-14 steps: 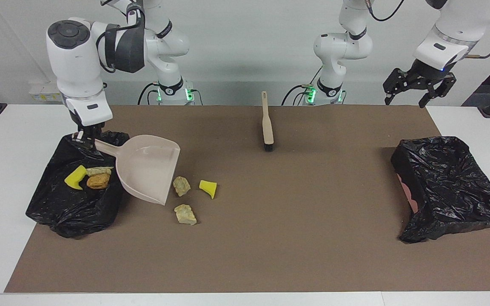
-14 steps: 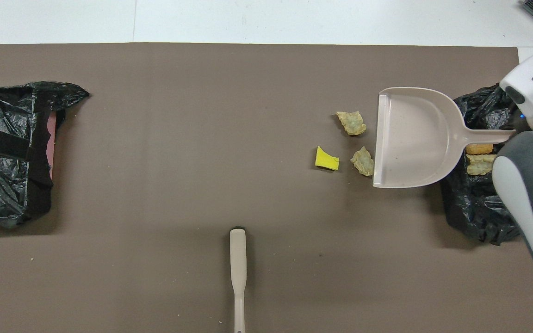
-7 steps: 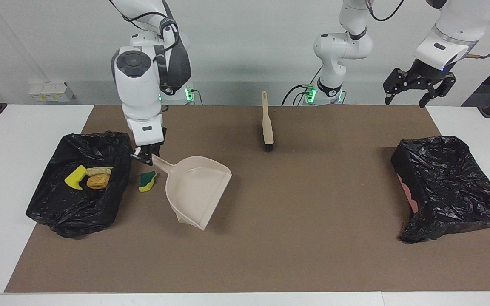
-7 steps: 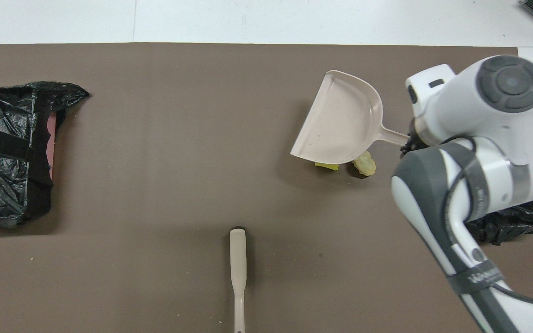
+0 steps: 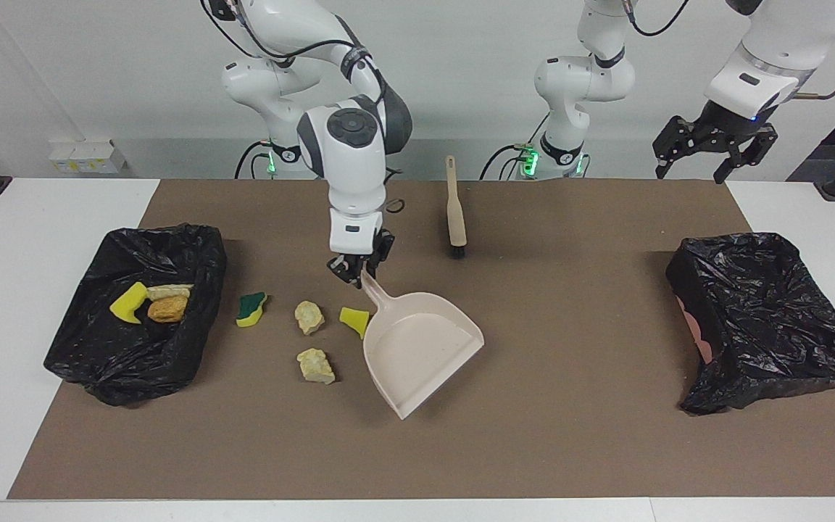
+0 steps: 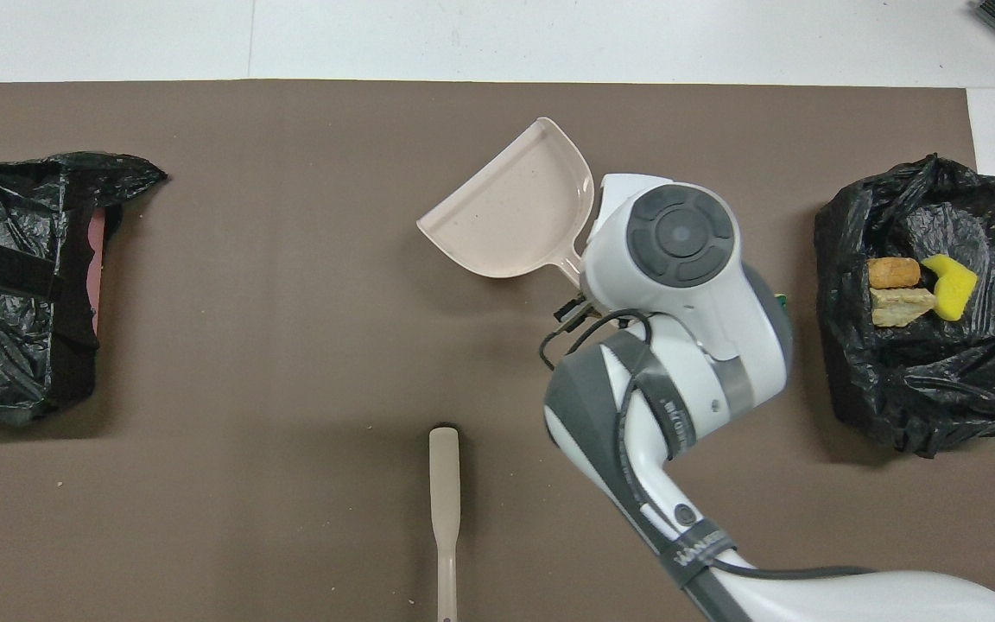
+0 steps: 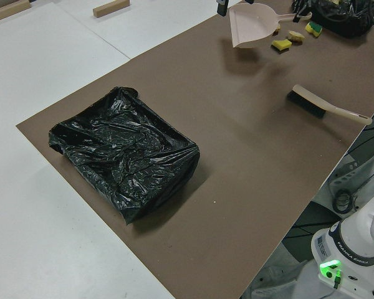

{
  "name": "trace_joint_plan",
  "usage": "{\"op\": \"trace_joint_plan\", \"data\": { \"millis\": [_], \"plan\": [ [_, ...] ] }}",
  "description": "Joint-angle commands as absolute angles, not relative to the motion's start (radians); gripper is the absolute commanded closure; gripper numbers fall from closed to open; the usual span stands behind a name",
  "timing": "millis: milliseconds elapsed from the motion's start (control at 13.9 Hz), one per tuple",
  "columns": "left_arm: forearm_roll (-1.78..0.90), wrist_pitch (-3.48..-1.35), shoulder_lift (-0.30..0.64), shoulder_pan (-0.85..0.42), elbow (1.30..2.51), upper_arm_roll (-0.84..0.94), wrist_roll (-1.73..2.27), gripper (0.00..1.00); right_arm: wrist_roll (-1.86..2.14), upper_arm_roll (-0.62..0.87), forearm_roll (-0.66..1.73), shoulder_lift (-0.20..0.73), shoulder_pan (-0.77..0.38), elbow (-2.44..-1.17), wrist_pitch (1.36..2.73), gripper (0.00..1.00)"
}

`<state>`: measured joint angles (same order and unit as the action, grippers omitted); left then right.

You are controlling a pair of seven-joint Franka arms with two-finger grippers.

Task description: Sweep and dump trash in bin

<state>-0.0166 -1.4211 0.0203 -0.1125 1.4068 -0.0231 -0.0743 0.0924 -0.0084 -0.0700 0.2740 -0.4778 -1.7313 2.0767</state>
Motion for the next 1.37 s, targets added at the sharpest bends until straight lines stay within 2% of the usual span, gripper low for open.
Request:
{"op": "trace_joint_plan", "data": {
  "millis": [0,289,650,722,794,866,1083,1299],
  "plan": [
    [0.000,-1.413,0.000,-0.107,1.424,-0.020,-0.066,0.00,-0.142,-0.014,-0.005,0.316,-0.521,-1.717,2.164,1.00],
    [0.000,-1.413,0.000,-0.107,1.424,-0.020,-0.066,0.00,-0.553,-0.014,0.018,0.382,-0.598,-1.655,2.169,1.00],
    [0.000,-1.413,0.000,-0.107,1.424,-0.020,-0.066,0.00,-0.752,-0.014,0.023,0.449,-0.643,-1.655,2.218,1.00],
    [0.000,-1.408,0.000,-0.109,1.424,-0.018,-0.069,0.00,-0.752,-0.012,0.023,0.452,-0.638,-1.658,2.218,0.80],
    [-0.002,-1.408,0.000,-0.115,1.424,-0.017,-0.066,0.00,-0.755,-0.012,0.023,0.454,-0.635,-1.660,2.212,0.51],
    [-0.002,-1.414,0.000,-0.118,1.422,-0.017,-0.064,0.00,-0.755,-0.012,0.020,0.454,-0.635,-1.658,2.203,0.01],
    [-0.002,-1.405,-0.003,-0.115,1.425,-0.017,-0.060,0.00,-0.744,-0.012,0.020,0.436,-0.641,-1.658,2.152,0.00],
    [-0.005,-1.422,-0.003,-0.124,1.427,-0.009,-0.057,0.00,-0.730,-0.009,0.020,0.368,-0.643,-1.660,2.057,0.00]
  ]
}}
